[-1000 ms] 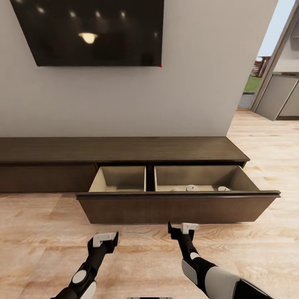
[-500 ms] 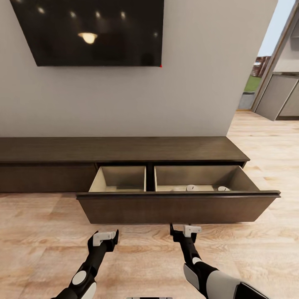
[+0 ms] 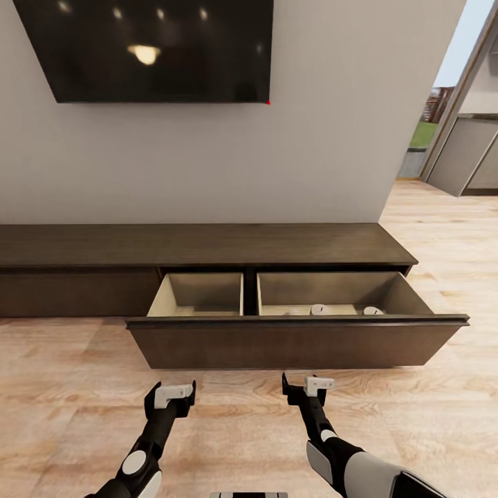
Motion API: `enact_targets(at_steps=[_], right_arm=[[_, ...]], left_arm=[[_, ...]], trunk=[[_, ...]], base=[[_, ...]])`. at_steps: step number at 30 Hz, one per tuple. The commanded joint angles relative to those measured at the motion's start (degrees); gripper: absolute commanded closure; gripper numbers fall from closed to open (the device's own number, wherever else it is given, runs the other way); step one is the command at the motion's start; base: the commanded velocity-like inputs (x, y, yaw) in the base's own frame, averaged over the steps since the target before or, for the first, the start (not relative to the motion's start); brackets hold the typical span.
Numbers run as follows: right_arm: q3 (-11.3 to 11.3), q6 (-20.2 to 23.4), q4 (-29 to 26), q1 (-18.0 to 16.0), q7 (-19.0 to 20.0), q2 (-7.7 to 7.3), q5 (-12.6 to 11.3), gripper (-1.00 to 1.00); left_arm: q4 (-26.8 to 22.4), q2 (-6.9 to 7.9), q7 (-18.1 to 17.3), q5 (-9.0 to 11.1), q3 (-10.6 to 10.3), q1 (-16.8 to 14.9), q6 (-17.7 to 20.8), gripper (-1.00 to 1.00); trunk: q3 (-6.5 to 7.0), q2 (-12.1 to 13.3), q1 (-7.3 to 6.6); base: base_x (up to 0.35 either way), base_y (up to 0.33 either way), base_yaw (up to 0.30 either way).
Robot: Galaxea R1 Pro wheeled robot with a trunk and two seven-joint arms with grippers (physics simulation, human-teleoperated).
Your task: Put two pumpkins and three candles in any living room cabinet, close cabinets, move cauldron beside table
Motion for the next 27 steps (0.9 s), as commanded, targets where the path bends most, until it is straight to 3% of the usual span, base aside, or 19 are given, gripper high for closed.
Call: enact_targets(at_steps=[1, 15, 27], right_arm=[[0.5, 0.0, 0.0, 0.0, -0.4, 0.01, -0.1, -1.0], [0.5, 0.2, 0.1, 0.0, -0.4, 0.01, -0.2, -1.0], [0.5, 0.9, 0.1, 0.0, -0.2, 0.01, -0.1, -1.0]], left_arm=[[-0.1, 0.09, 0.4, 0.5, -0.4, -0.1, -0.4, -1.0], [-0.2, 0.09, 0.3, 0.3, -0.5, -0.1, -0.2, -1.0], [-0.2, 0.09, 0.2, 0.3, -0.5, -0.1, -0.2, -1.0]], trunk=[[-0.05, 0.0, -0.01], [-0.05, 0.0, -0.01], [-0.05, 0.0, -0.01]], base=[[0.0, 0.0, 0.0], [0.101, 0.0, 0.0], [0.204, 0.0, 0.0]])
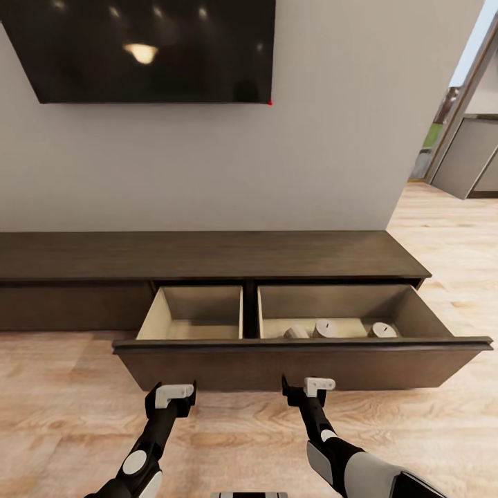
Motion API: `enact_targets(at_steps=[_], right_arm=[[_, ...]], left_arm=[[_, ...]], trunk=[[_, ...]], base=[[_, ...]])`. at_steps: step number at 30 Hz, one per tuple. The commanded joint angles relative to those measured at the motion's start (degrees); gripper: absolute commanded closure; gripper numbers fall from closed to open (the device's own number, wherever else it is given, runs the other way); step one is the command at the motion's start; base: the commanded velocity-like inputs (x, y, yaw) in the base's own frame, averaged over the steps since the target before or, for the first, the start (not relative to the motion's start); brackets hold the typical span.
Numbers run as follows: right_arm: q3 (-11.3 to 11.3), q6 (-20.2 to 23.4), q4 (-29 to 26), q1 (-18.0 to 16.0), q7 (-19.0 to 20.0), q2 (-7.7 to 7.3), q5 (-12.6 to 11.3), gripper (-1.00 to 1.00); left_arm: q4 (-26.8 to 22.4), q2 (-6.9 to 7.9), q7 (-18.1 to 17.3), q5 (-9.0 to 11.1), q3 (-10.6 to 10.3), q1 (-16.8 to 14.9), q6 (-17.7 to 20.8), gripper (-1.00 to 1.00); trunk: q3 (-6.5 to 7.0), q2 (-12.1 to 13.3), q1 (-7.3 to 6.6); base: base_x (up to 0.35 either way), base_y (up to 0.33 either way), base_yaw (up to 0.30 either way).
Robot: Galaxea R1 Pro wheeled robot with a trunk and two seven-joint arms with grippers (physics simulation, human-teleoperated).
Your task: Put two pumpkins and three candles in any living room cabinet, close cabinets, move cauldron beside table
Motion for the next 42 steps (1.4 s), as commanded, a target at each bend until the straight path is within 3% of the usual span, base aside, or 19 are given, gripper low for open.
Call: enact_targets(at_steps=[1, 15, 24, 42], right_arm=[[0.5, -0.1, 0.0, 0.0, -0.4, 0.01, -0.1, -1.0], [0.5, 0.0, 0.0, 0.0, -0.4, 0.01, -0.1, -1.0], [0.6, 0.0, 0.0, 0.0, -0.4, 0.01, -0.1, -1.0], [0.6, 0.0, 0.0, 0.0, -0.4, 0.01, -0.1, -1.0]], left_arm=[[0.0, 0.09, 0.4, 0.6, -0.3, -0.1, -0.4, -1.0], [0.0, 0.09, 0.5, 0.5, -0.4, -0.1, -0.3, -1.0], [-0.1, 0.09, 0.3, 0.5, -0.4, -0.1, -0.3, -1.0], [0.0, 0.09, 0.2, 0.6, -0.3, -0.1, -0.2, -1.0]], trunk=[[-0.05, 0.0, -0.01], [-0.93, -0.1, 0.1], [-2.93, -0.2, 0.33], [-2.93, -0.2, 0.33]], base=[[0.025, 0.0, 0.0], [0.003, 0.0, 0.0], [0.0, 0.0, 0.0], [0.041, 0.005, 0.0]])
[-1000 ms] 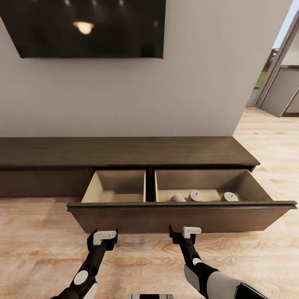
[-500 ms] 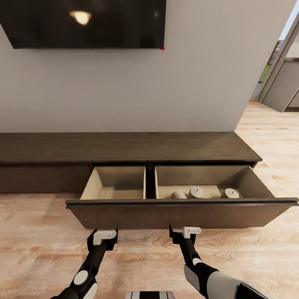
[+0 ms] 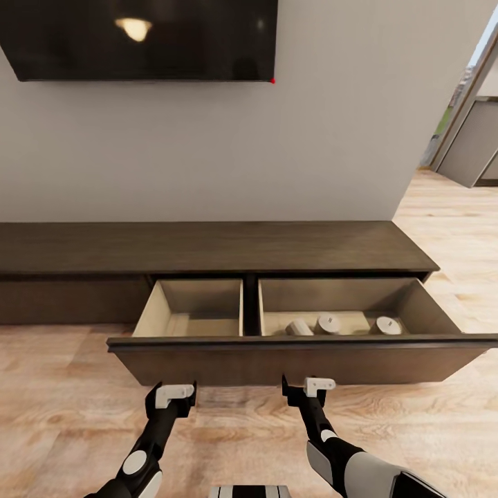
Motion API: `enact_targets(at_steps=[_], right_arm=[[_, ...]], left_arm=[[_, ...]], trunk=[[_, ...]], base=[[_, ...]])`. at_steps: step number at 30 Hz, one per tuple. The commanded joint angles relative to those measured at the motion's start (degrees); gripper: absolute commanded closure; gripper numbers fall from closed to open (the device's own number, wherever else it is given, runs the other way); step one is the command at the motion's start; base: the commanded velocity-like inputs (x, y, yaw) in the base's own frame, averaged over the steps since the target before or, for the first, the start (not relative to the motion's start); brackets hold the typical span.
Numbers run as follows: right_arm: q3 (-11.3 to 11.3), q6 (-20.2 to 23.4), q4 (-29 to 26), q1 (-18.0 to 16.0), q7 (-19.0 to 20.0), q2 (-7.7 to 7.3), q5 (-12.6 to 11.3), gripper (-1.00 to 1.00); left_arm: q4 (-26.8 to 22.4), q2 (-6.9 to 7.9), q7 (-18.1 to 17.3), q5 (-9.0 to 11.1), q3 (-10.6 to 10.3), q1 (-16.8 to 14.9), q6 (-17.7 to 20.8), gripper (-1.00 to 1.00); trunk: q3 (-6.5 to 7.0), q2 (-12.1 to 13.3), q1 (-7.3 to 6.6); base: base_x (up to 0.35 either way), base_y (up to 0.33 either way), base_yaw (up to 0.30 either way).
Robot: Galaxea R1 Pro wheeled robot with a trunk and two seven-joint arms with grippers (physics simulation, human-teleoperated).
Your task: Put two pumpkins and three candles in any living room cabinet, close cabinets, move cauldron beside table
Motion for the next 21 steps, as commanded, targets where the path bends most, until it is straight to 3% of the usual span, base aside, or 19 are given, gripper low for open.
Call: enact_targets(at_steps=[1, 21], right_arm=[[0.5, -0.1, 0.0, 0.0, -0.4, 0.01, -0.1, -1.0], [0.5, -0.1, 0.0, 0.0, -0.4, 0.01, -0.1, -1.0]], left_arm=[[0.0, 0.09, 0.4, 0.6, -0.4, -0.1, -0.1, -1.0], [0.0, 0.06, 0.6, 0.6, -0.4, -0.1, -0.4, -1.0]], trunk=[[-0.04, 0.0, 0.01], [-0.49, 0.0, 0.06]], base=[[0.21, 0.029, 0.0], [0.022, 0.003, 0.0]])
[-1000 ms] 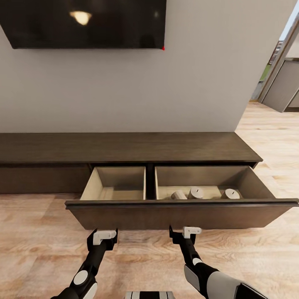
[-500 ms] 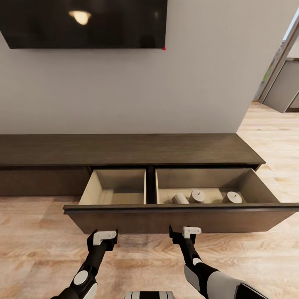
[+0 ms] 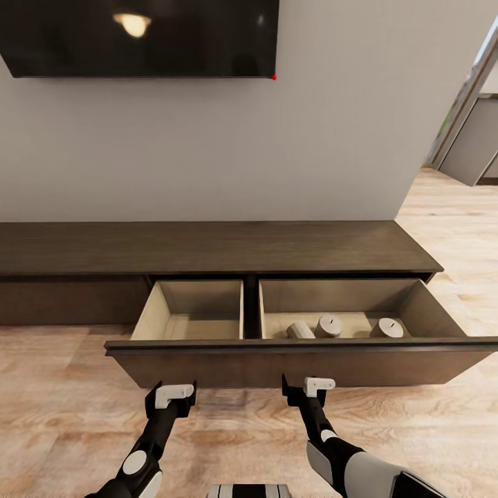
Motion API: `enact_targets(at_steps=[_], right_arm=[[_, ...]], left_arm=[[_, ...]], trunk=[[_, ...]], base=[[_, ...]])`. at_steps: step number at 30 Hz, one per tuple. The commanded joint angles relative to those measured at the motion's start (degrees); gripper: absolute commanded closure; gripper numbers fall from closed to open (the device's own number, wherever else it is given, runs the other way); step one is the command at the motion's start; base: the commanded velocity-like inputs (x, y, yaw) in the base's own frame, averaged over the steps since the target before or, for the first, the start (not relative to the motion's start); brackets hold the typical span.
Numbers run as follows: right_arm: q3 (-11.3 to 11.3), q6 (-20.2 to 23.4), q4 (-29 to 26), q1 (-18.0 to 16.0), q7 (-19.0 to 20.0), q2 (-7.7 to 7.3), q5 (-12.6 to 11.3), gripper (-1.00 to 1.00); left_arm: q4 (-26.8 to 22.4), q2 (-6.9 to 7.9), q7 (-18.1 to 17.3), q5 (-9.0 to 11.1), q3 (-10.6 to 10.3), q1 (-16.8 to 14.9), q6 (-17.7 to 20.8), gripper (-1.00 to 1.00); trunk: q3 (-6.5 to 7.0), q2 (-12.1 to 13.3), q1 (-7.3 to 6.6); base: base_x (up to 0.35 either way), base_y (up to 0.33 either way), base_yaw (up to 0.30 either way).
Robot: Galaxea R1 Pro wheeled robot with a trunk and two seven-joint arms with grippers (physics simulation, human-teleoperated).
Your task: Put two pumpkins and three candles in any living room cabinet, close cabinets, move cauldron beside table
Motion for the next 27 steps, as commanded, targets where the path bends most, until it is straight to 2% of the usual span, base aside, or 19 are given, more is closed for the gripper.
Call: enact_targets(at_steps=[1, 23, 27], right_arm=[[0.5, -0.1, 0.0, 0.0, -0.4, 0.01, -0.1, -1.0], [0.5, -0.1, 0.0, 0.0, -0.4, 0.01, -0.1, -1.0], [0.5, -0.1, 0.0, 0.0, -0.4, 0.01, -0.1, -1.0]], left_arm=[[0.0, 0.1, 0.4, 0.6, -0.3, -0.1, -0.4, -1.0], [0.1, 0.04, 0.3, 0.6, -0.4, -0.1, 0.0, -1.0], [0.1, 0.03, 0.3, 0.5, -0.4, -0.1, 0.1, -1.0]], trunk=[[-0.04, 0.0, -0.01], [-0.04, 0.0, -0.01], [-0.04, 0.0, -0.01]], base=[[0.0, 0.0, 0.0], [0.026, 0.0, 0.0], [0.193, 0.0, 0.0]])
